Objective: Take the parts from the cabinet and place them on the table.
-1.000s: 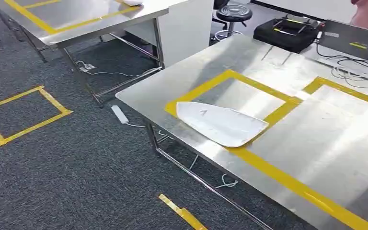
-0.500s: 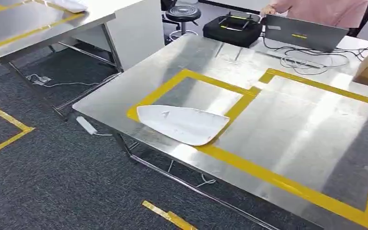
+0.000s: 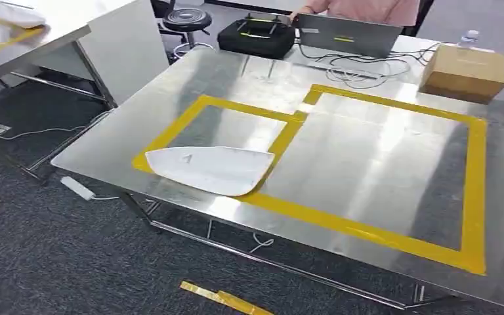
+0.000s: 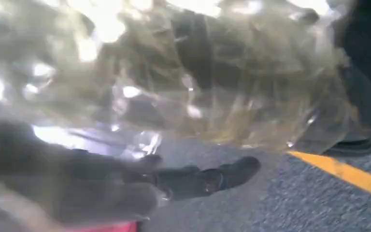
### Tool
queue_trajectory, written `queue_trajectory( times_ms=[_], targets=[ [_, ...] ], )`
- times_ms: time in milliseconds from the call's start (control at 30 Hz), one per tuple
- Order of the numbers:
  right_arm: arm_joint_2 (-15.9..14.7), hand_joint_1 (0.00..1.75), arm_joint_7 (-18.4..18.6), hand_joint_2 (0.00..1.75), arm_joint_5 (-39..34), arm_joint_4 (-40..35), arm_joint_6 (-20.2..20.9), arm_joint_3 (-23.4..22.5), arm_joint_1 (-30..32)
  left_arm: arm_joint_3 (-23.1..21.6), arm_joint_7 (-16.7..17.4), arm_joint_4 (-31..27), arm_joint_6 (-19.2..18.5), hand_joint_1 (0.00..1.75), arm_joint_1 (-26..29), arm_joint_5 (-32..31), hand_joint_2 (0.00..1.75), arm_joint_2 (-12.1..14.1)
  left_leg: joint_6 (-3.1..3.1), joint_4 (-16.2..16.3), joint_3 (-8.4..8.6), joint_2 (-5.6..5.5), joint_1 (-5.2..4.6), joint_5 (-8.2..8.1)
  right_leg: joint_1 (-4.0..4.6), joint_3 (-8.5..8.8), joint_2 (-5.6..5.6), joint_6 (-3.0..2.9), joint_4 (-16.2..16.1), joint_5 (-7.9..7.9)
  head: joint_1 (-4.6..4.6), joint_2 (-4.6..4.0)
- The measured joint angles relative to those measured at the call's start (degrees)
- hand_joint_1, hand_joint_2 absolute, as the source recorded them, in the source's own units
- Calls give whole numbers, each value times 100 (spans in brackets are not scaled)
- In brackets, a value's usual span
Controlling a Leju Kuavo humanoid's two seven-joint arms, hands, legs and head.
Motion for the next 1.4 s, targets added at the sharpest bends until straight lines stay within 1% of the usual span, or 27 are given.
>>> queue_trajectory(
  times_ms=[67,100,167,233,267,300,367,400,433,467,533,600,633,667,700,733,767,800,833,867,933,967,1000,1067,1133,1267,1400],
  targets=[
    [0,0,-17,0,7,0,0,0,5,15,20,-26,0,0,-12,-4,0,-2,-58,-31,47,120,14,-9,25,-22,120,-41,7,-9,-2,0],
    [0,0,-15,0,17,0,-2,0,9,37,22,-46,0,0,-14,-15,0,4,-114,-26,77,103,29,-43,-21,51,187,-99,-58,38,6,0],
    [0,0,-15,0,31,0,0,2,8,70,26,-57,0,0,-14,-30,0,6,-149,356,-68,-345,41,-364,-42,91,286,-161,-80,82,-33,0],
    [0,0,-7,0,37,0,0,0,-2,72,33,-57,0,0,16,-28,0,9,-159,1252,-480,-493,44,-799,-36,84,436,-168,-79,81,-35,0],
    [0,0,-11,0,37,0,0,0,-1,72,33,-57,0,0,41,-28,0,7,-159,1624,-675,-508,43,-899,-28,83,527,-168,-75,81,-46,0],
    [0,0,-15,0,37,0,0,0,-1,72,33,-57,0,0,41,-30,0,7,-155,1719,-750,-511,44,-840,-26,89,612,-168,-73,80,-39,0],
    [4,0,-15,0,35,0,0,0,2,79,33,-57,0,0,40,-30,0,7,-127,1160,-555,-538,43,-327,-25,116,787,-163,-66,77,-42,0],
    [7,0,-15,0,37,0,2,0,2,90,33,-57,0,0,39,-30,0,7,-108,682,-358,-614,45,-29,-27,132,868,-155,-64,72,-46,0],
    [7,0,-15,0,37,0,0,0,1,94,33,-57,0,0,40,-33,0,9,-91,259,-198,-862,64,177,-33,123,935,-135,-57,60,-42,0],
    [7,0,-15,0,37,2,0,0,-11,94,33,-57,0,0,47,-31,0,6,-68,138,-154,-1094,89,105,5,93,1005,-100,-7,44,-37,-2],
    [7,0,-15,0,37,4,2,0,-14,94,33,-63,0,0,40,-30,0,9,-46,75,-140,-981,67,63,-40,-2,1158,-20,-6,91,-35,0],
    [7,0,-15,0,37,4,2,4,22,100,35,-72,0,0,26,-33,0,4,29,22,-124,-845,84,97,-46,-82,1294,60,-31,115,-40,0],
    [9,0,-15,0,35,2,2,7,35,101,35,-79,0,0,12,-33,0,13,66,-2,-118,-758,93,120,-45,-95,1084,70,41,44,-33,0],
    [9,0,-13,0,37,4,2,9,18,103,35,-79,0,0,18,-37,0,11,110,-7,-127,-736,88,113,-23,-227,748,92,275,-134,26,0],
    [9,0,9,0,46,7,-11,9,1,103,42,-81,0,0,27,-70,0,4,125,-6,-133,-664,81,111,-28,-435,567,118,708,-381,39,0],
    [9,0,7,0,98,13,-33,9,-8,107,109,-81,0,0,51,-165,0,-2,130,-6,-135,-596,67,108,-37,-679,486,142,1219,-621,37,0],
    [15,0,-7,0,155,18,-57,9,-9,129,171,-81,0,0,78,-276,0,-4,133,-5,-143,-537,60,106,-48,-879,465,157,1648,-771,33,0],
    [24,0,-9,0,197,24,-85,9,-4,164,223,-81,0,0,98,-370,0,-9,133,-5,-143,-494,55,106,-60,-948,459,164,1813,-775,35,0],
    [26,0,-9,0,267,33,-101,11,5,203,260,-85,0,0,112,-448,0,-20,132,-5,-144,-464,54,104,-64,-870,456,165,1698,-644,30,0],
    [28,0,7,0,352,44,-109,13,10,236,308,-87,0,0,111,-520,0,-26,127,-4,-135,-445,55,99,-66,-677,454,161,1357,-435,39,0],
    [28,0,11,0,481,66,-138,15,11,295,413,-125,0,0,123,-686,0,-37,107,-4,-96,-432,56,88,-66,-58,391,117,258,16,39,0],
    [28,0,11,0,505,77,-142,15,-9,348,446,-146,0,0,146,-754,0,-44,77,5,-93,-427,25,77,-45,81,337,92,-32,-44,37,0],
    [28,0,11,0,524,81,-142,13,-17,402,489,-164,0,0,167,-819,0,-57,45,22,-99,-427,11,68,-43,98,355,59,-58,-20,28,0],
    [44,0,-15,0,557,85,-151,11,-11,455,547,-181,0,0,199,-881,0,-59,144,45,-111,-429,-2,69,-54,137,363,90,-72,11,24,0],
    [48,0,-15,0,568,90,-160,11,-10,525,595,-210,0,0,232,-922,0,-59,132,17,-92,-429,10,87,-35,132,365,81,-71,11,26,0],
    [52,0,-11,0,570,96,-160,11,-11,570,640,-258,0,0,268,-922,0,-59,83,-27,-84,-430,31,108,-11,128,364,22,-66,-2,28,0],
    [55,0,-11,0,573,101,-160,11,-12,579,647,-282,0,0,284,-922,0,-59,1,-45,-84,-430,45,117,-2,122,362,5,-59,-3,28,0]
  ],
)
